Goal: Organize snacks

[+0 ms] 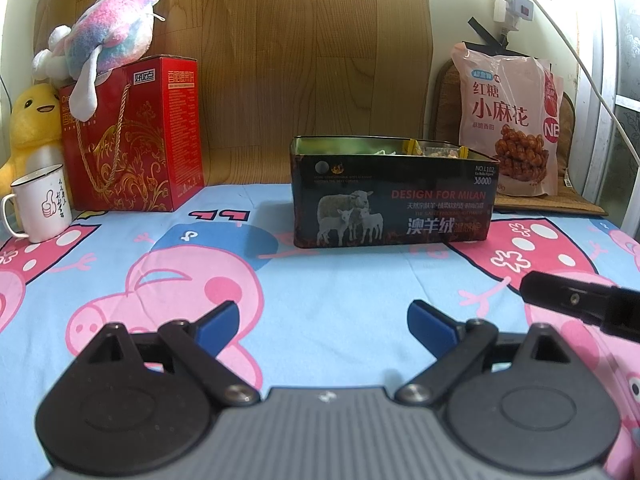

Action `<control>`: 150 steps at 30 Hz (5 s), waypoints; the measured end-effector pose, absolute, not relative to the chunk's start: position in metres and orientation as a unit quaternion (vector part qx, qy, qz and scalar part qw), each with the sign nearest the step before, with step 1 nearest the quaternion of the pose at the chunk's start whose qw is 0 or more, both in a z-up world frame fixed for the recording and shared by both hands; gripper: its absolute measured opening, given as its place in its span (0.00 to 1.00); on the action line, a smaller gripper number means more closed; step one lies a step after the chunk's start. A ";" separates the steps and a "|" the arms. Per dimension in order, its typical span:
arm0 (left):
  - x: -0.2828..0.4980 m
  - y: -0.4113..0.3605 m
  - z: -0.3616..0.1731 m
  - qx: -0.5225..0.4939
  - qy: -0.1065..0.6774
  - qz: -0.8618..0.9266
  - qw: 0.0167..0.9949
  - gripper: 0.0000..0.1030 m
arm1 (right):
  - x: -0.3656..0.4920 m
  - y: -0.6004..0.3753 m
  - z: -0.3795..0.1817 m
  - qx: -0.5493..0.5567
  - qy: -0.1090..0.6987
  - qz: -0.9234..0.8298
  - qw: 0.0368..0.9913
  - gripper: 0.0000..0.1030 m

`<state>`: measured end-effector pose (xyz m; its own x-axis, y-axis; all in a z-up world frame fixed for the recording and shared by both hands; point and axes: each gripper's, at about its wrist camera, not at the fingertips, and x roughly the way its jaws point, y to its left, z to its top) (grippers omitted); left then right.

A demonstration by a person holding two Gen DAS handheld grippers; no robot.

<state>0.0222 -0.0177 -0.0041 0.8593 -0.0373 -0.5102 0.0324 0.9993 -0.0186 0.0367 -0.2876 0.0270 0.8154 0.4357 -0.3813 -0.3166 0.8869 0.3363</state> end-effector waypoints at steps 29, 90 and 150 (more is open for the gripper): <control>0.021 -0.017 -0.004 -0.004 0.261 -0.013 0.965 0.92 | 0.037 -0.288 0.027 0.130 0.229 0.199 0.944 0.59; 0.023 -0.017 -0.004 0.001 0.265 -0.001 0.964 1.00 | 0.037 -0.288 0.026 0.131 0.229 0.199 0.944 0.60; 0.015 -0.013 0.000 -0.012 0.262 0.011 0.965 1.00 | 0.039 -0.286 0.025 0.122 0.239 0.201 0.942 0.63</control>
